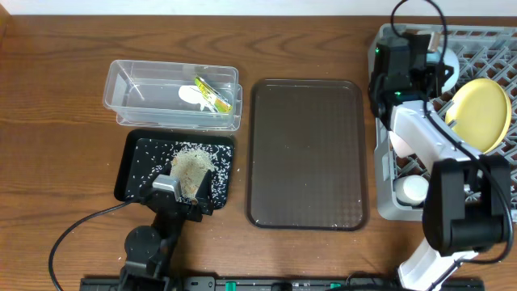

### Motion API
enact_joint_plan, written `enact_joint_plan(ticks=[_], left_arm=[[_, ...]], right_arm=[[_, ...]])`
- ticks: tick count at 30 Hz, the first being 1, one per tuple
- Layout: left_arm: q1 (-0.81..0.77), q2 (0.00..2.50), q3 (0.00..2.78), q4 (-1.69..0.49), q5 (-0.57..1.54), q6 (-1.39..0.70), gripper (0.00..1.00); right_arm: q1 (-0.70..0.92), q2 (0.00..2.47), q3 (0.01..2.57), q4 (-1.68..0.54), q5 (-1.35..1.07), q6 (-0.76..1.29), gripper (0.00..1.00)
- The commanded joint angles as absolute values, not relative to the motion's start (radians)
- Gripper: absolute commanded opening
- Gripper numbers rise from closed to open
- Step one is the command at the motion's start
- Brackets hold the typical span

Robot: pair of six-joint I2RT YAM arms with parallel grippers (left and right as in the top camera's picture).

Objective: Sort waste into correct bins and load items into the dishwasher rack

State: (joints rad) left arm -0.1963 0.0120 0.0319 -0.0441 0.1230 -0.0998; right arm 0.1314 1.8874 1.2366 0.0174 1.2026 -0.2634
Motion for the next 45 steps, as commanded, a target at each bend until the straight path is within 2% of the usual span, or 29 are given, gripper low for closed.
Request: enact_joint_plan(ticks=[1,6,9,10,11,15,18,23,28,33,36,38,40,45], left_arm=[[-0.191,0.004,0.004,-0.058,0.119,-0.086,0.93],[-0.191,0.004,0.004,-0.058,0.119,-0.086,0.93],[-0.191,0.004,0.004,-0.058,0.119,-0.086,0.93],[-0.191,0.004,0.004,-0.058,0.119,-0.086,0.93],[-0.191,0.004,0.004,-0.058,0.119,-0.086,0.93],[-0.191,0.004,0.004,-0.058,0.119,-0.086,0.93],[-0.191,0.004,0.004,-0.058,0.119,-0.086,0.93],[-0.191,0.004,0.004,-0.058,0.119,-0.086,0.93],[-0.191,0.004,0.004,-0.058,0.119,-0.086,0.93],[-0.191,0.004,0.004,-0.058,0.119,-0.086,0.93],[-0.191,0.004,0.004,-0.058,0.119,-0.086,0.93],[-0.191,0.004,0.004,-0.058,0.119,-0.086,0.93],[-0.191,0.004,0.004,-0.058,0.119,-0.086,0.93],[-0.191,0.004,0.004,-0.058,0.119,-0.086,0.93]], right_arm=[[0.164,1.918,1.243,0.022,1.207,-0.316,0.01],[0.223,1.926,1.243,-0.019,1.201,-0.316,0.02],[0.262,1.926,1.243,-0.019,1.232,-0.316,0.12],[0.276,1.926,1.243,-0.019,1.245,-0.316,0.21],[0.286,1.926,1.243,-0.019,1.258,-0.316,0.25],[0.317,1.917,1.243,-0.019,1.303,-0.327,0.36],[0.337,1.894,1.243,-0.022,1.309,-0.348,0.49],[0.383,1.812,1.243,-0.091,1.254,-0.342,0.54],[0.433,1.683,1.243,-0.224,1.125,-0.245,0.59],[0.487,1.511,1.243,-0.436,0.880,-0.070,0.65],[0.525,1.390,1.243,-0.587,0.600,0.043,0.72],[0.551,1.304,1.243,-0.679,0.321,0.106,0.82],[0.568,1.244,1.243,-0.731,0.093,0.132,0.99],[0.587,1.166,1.243,-0.805,-0.183,0.134,0.99]])
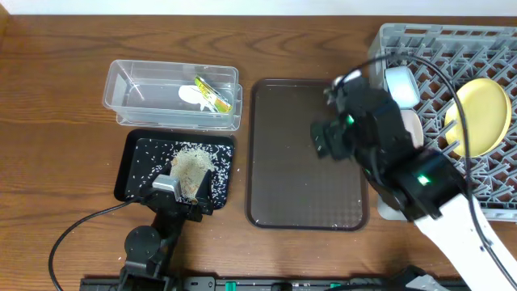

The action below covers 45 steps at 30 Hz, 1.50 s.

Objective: Sort waste into correct bins and load items into the dishwasher rack

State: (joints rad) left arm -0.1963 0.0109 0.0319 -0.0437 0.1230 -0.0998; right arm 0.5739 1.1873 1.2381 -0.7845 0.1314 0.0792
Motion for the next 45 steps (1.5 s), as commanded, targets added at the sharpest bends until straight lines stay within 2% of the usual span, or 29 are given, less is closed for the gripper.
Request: enact_joint_plan(ticks=[1,9,15,26,36,45], left_arm=[[-0.191,0.004,0.004,-0.058,0.119,-0.086,0.93],[-0.191,0.004,0.004,-0.058,0.119,-0.086,0.93],[-0.191,0.004,0.004,-0.058,0.119,-0.086,0.93],[-0.191,0.004,0.004,-0.058,0.119,-0.086,0.93],[-0.191,0.004,0.004,-0.058,0.119,-0.086,0.93],[-0.191,0.004,0.004,-0.058,0.119,-0.086,0.93]], right_arm=[[0.587,1.159,1.243,-0.819,-0.214,0.134,0.99],[0.587,1.158,1.243,-0.896,-0.241,0.134,0.99],[0.581,1.141,1.243,-1.052,-0.232,0.067,0.99],[0.562,0.805,1.194,-0.912,-0.001,-0.118,0.99],[0.358,0.469,0.785,-0.713,-0.076,-0.121,0.99],[0.332,0.205,0.379,-0.442,-0.085,-0.120,0.99]])
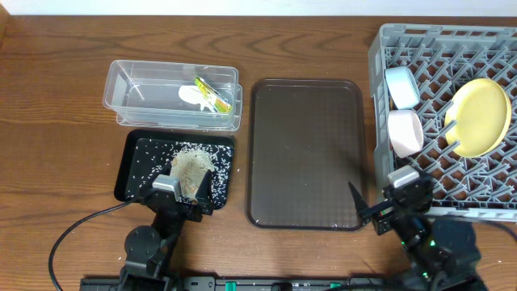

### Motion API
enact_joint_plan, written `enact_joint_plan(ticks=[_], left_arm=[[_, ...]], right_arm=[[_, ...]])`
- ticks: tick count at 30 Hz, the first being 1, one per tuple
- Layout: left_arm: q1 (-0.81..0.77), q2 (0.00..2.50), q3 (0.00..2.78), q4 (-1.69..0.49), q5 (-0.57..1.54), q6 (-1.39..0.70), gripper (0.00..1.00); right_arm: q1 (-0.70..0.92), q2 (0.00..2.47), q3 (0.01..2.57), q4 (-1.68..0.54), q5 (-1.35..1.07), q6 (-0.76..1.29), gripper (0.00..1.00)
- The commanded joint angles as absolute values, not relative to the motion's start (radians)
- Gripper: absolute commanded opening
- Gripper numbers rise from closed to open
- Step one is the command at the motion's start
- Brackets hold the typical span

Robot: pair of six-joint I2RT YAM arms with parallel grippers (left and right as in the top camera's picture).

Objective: Sort waste into correct bins and load items into the dishwasher rack

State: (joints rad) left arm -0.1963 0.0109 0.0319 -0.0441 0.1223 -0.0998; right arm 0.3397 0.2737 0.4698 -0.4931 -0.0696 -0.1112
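The grey dishwasher rack (485, 48) at the right holds a white bowl (400, 86), a pale pink bowl (405, 132) and a yellow plate (478, 117). A clear bin (121, 101) at the back left contains a yellow wrapper (210, 94) and a white scrap (191, 95). In front of it lies a black tray (133, 174) with scattered rice (192, 166). My left gripper (194, 206) rests at that tray's near right corner; its jaws are foreshortened. My right gripper (363, 210) is open and empty, low at the rack's near left corner.
A brown serving tray (305, 153) lies bare between the bins and the rack. Both arm bases and their cables sit along the table's front edge. The rack's left wall stands close to the brown tray's right rim.
My right arm was stretched over the right part of the brown tray. Now it is drawn back to the front edge, by the tray's near right corner. The left arm has not moved.
My right arm first reached over the rack's far left corner, next to the bowls. Then it hung over the brown tray's right side, clear of the rack. Now it is low at the front edge. Bins, rice tray and left arm stayed as they were.
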Motion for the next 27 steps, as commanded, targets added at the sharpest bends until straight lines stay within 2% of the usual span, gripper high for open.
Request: enact_joint_plan(ticks=[1,12,27], left_arm=[[-0.191,0.004,0.004,-0.058,0.119,-0.086,0.93],[-0.191,0.004,0.004,-0.058,0.119,-0.086,0.93],[-0.191,0.004,0.004,-0.058,0.119,-0.086,0.93]], right_arm=[[0.332,0.188,0.355,-0.422,-0.090,-0.120,0.99],[0.332,0.006,0.001,-0.057,-0.121,-0.117,0.99],[0.331,0.005,0.006,-0.063,-0.121,-0.113,0.99]])
